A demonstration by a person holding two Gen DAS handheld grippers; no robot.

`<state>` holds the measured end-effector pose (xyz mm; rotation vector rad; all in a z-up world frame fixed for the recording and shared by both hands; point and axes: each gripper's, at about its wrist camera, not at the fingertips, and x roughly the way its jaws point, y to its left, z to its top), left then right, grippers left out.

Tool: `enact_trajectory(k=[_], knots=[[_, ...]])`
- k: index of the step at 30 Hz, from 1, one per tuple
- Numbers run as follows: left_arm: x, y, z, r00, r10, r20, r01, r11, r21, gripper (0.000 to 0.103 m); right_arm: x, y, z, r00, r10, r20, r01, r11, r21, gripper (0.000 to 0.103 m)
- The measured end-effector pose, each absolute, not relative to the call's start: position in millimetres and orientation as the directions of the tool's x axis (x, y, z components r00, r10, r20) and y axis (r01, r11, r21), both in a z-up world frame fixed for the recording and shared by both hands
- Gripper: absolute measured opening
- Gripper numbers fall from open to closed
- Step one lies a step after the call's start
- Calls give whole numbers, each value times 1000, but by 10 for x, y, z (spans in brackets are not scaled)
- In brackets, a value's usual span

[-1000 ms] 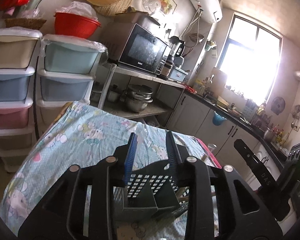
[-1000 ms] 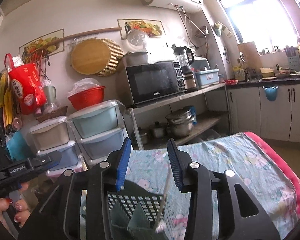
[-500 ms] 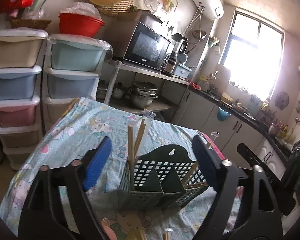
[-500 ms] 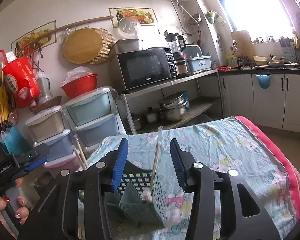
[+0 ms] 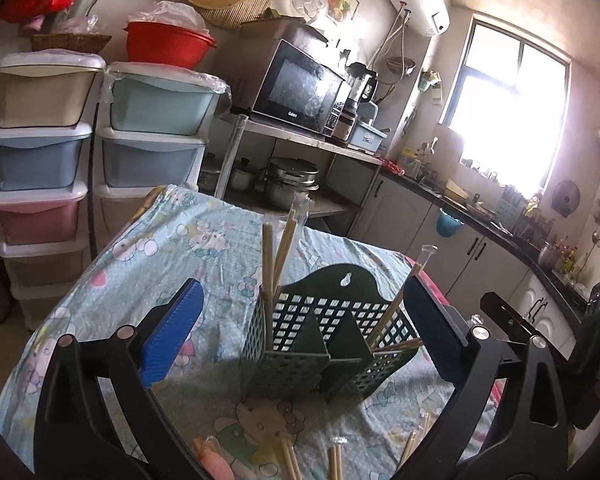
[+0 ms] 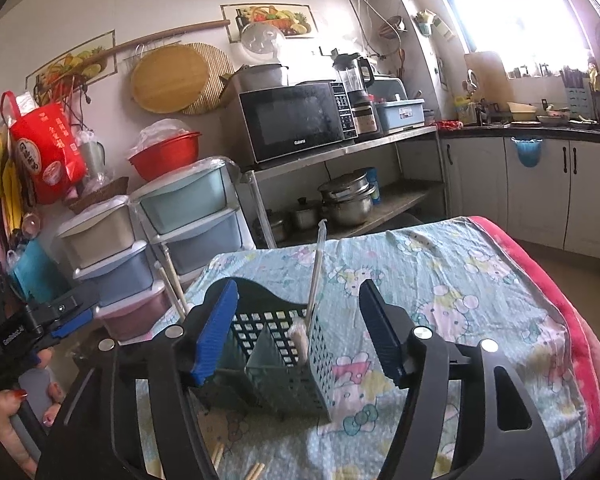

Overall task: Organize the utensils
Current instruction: 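Withdraw both open tools from the caddy toward the remaining chopsticks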

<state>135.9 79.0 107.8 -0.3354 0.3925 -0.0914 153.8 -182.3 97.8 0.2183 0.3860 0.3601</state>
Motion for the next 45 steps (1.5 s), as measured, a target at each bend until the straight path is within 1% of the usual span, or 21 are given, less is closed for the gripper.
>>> enact_trajectory(k=[10, 28, 35, 45], knots=[[1234, 816, 985, 918, -144, -369, 13, 942, -336, 92, 1355, -1847, 893, 847, 394, -358, -305, 910, 281, 67], [1001, 833, 878, 906, -150, -395, 8, 941, -339, 92, 1071, -1838, 793, 818, 400, -414, -326, 914, 241, 67], [952, 835, 770, 890, -158, -429, 3, 941, -340, 92, 1005, -1894, 762, 815, 391, -428, -320, 919, 231, 67], [932, 811, 508, 848, -174, -500, -9, 940, -342, 92, 959, -1971, 664, 798, 385, -463, -314, 922, 226, 67]])
